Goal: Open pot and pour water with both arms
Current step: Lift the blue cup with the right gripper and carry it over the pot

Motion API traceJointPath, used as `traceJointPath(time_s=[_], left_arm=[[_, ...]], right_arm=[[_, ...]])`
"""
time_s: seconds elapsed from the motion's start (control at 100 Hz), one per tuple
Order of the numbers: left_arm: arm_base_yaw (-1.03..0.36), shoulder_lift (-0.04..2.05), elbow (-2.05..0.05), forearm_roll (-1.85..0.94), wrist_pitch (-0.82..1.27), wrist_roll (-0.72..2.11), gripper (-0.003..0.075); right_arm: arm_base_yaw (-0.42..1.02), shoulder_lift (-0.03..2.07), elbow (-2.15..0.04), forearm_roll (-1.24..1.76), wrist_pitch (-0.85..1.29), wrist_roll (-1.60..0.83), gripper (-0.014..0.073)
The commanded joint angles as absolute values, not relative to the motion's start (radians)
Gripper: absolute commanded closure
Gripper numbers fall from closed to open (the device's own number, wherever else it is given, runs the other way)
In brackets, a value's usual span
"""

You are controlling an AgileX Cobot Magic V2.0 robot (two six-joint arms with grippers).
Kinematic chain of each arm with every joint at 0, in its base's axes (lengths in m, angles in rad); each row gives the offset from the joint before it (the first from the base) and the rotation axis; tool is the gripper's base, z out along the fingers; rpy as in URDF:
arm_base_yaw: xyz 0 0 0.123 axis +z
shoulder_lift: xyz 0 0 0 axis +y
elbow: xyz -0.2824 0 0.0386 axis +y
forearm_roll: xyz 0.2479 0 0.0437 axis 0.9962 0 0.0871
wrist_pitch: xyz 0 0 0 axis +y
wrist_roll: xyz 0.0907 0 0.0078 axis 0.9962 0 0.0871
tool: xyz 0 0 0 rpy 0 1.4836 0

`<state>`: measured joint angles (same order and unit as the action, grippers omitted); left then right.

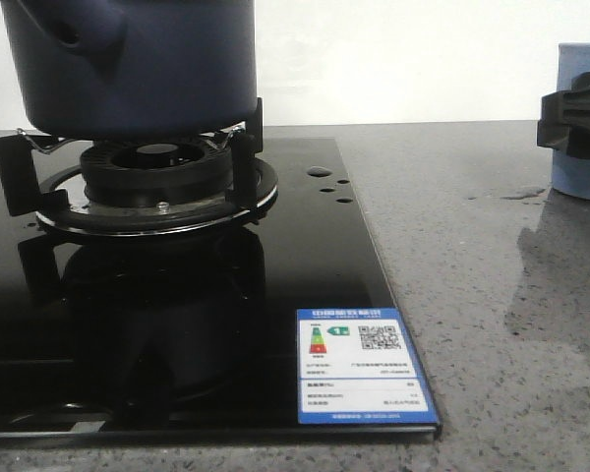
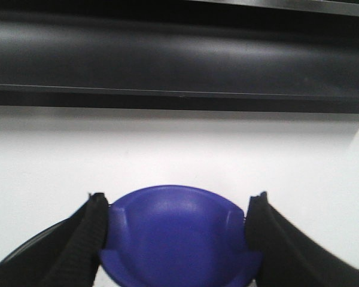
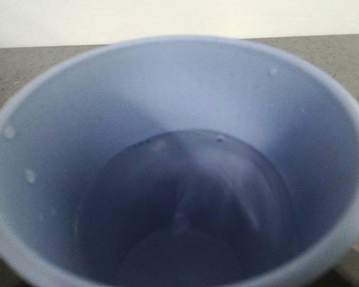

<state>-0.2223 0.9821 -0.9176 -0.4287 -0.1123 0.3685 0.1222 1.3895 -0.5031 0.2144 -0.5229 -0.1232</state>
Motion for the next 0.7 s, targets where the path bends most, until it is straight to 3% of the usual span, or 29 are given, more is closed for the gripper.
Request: traceJointPath(time_s=[0.0, 0.32, 0.69], left_arm=[[-0.218, 0.960, -0.957, -0.424, -0.207, 0.371, 0.0362], [-0.218, 0.960, -0.957, -0.424, -0.205, 0.371, 0.0362], [-0.218, 0.960, -0.957, -0.424, -0.201, 0.371, 0.0362]], right_arm=[[0.127, 1.311, -0.547, 0.143, -0.611, -0.123, 0.0247], [0.166, 1.199, -0.773, 0.057, -0.275, -0.123, 0.0247], [0.421, 1.259, -1.075, -0.057, -0.033, -0.123, 0.0247]])
